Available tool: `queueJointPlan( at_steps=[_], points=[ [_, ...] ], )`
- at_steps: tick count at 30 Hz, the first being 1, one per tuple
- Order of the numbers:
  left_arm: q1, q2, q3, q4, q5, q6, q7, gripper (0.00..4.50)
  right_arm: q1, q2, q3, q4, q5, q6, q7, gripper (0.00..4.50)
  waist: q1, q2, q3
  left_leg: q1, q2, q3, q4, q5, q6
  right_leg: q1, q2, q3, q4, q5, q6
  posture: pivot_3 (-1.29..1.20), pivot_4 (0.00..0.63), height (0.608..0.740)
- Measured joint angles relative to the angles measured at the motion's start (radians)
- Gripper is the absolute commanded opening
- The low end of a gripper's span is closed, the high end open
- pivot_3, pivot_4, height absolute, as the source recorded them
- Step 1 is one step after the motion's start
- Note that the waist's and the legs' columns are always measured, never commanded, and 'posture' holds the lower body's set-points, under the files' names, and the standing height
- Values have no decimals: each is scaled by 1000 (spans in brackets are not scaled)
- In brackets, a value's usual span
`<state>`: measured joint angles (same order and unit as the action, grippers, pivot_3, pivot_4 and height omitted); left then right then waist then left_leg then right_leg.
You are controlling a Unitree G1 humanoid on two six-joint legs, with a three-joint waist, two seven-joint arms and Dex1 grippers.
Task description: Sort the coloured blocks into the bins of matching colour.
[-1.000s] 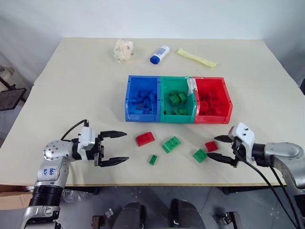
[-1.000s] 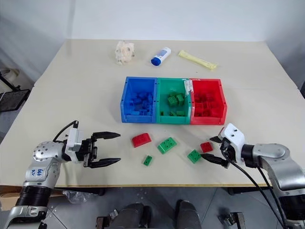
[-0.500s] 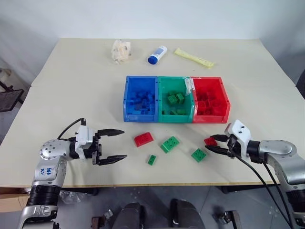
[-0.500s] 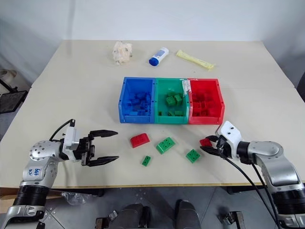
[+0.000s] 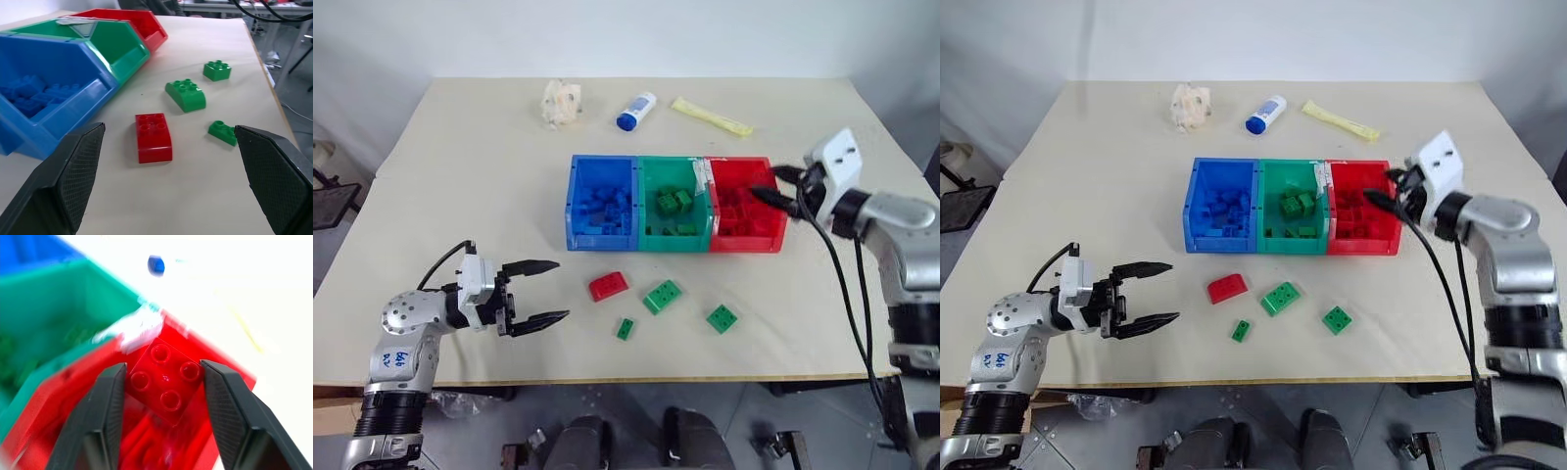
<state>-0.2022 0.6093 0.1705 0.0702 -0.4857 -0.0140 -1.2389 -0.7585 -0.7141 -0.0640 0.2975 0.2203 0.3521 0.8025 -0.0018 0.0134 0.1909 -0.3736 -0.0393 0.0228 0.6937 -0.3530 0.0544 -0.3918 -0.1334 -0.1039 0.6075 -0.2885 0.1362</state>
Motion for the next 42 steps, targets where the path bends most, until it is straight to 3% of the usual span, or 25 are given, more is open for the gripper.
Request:
queueJointPlan(
  at_steps=[4,5,11,18,23,26,30,36,42],
  points=[
    [4,-2,2,-2,0,-5,18,4500,-27,34,52,150,-58,-78,-3,4415,-1,0,0,-1,-2,1,-1,0,1,-1,0,-2,0,0,0,0,150,740],
    [7,-2,3,-2,0,-6,22,4500,-36,41,59,175,-65,-92,-2,4462,-3,0,0,-1,-2,2,-1,0,1,-1,1,-2,0,0,0,0,150,740],
    [25,-9,8,-25,-1,-5,59,4500,-57,44,56,160,-72,-117,24,4462,-2,0,0,-1,0,2,0,0,1,-1,1,-2,0,0,0,0,150,740],
    [24,-19,3,-23,-4,-3,58,4500,147,-25,23,-123,49,-48,183,4462,5,0,0,-1,-1,1,0,0,1,0,1,-2,-1,0,0,0,150,740],
    [14,-32,-1,-11,-7,-15,45,4500,483,-185,-89,-382,213,6,395,4462,25,0,0,-1,-1,1,0,0,1,1,1,-2,-2,0,0,0,150,740],
    [11,-39,-6,-11,-7,-18,44,4500,578,-223,-170,-446,256,20,429,4462,23,0,0,1,0,4,2,0,1,2,0,0,-3,0,0,0,150,740],
    [15,-38,-4,6,-7,-21,31,4500,811,-284,-328,-490,266,20,483,4462,30,0,0,2,1,2,1,0,0,4,-2,1,-3,0,0,0,150,740],
    [-6,-39,-5,23,-7,-22,8,4500,871,-291,-417,-530,275,21,489,4462,25,0,0,3,2,3,1,0,0,3,-2,1,-3,0,0,0,150,740],
    [-10,-40,-8,25,-7,-23,0,4500,818,-291,-330,-610,272,71,431,4462,25,0,0,2,2,2,1,0,0,3,-3,2,-4,0,0,0,150,740]
  ],
)
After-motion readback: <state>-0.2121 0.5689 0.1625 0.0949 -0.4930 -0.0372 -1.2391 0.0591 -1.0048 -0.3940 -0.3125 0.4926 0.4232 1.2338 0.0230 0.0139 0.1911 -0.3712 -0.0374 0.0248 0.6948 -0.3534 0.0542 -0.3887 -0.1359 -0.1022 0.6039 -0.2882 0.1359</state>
